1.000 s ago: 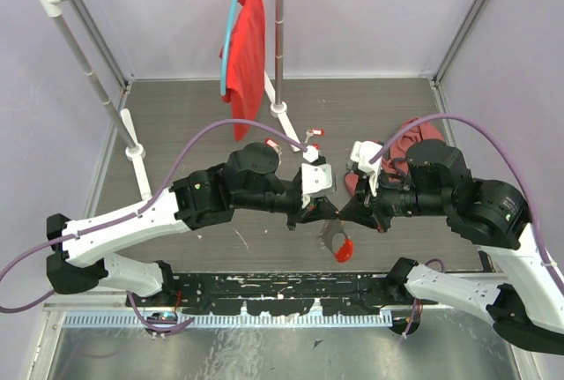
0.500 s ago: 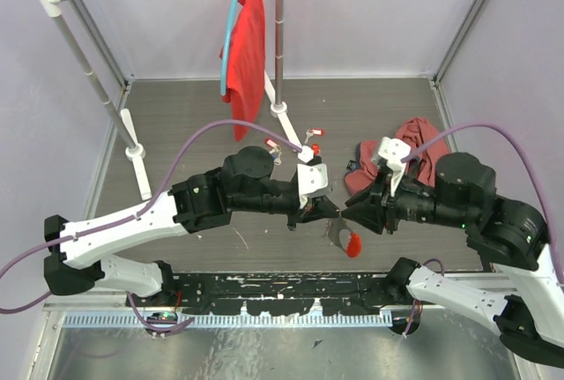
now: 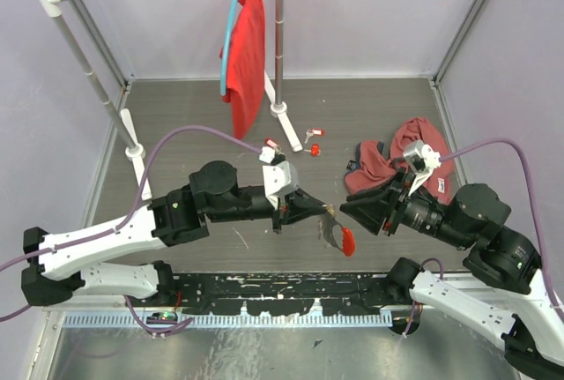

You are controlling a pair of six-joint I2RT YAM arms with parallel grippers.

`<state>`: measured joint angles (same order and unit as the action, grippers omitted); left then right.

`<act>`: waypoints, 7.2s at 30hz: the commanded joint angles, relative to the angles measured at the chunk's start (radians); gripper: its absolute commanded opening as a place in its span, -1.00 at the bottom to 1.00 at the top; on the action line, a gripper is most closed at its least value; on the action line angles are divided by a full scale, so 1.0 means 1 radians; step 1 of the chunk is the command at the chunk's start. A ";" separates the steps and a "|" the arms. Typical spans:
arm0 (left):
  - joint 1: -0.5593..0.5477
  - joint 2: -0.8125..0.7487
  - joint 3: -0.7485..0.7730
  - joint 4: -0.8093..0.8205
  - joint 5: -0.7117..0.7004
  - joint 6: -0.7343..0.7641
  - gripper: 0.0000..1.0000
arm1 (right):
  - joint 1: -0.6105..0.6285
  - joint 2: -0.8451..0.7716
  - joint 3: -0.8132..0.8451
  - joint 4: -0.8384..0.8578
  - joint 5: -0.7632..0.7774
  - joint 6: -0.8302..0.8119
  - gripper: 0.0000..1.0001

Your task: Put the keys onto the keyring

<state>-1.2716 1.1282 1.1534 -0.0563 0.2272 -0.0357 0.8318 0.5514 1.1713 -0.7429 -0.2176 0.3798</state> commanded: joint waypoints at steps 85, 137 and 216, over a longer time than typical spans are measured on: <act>-0.004 -0.102 -0.080 0.122 -0.102 -0.072 -1.00 | 0.003 0.203 0.135 -0.006 -0.011 -0.025 -0.99; -0.004 -0.086 -0.032 0.010 -0.178 -0.007 -1.00 | 0.003 0.336 0.222 -0.214 -0.052 -0.119 -0.98; -0.002 -0.052 -0.013 -0.135 -0.292 0.066 -1.00 | 0.003 0.207 0.146 -0.062 0.284 -0.044 0.13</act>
<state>-1.2724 1.0836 1.1294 -0.1928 -0.0002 0.0422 0.8356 0.7963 1.3087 -0.8719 -0.0570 0.3538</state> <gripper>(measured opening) 0.007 0.501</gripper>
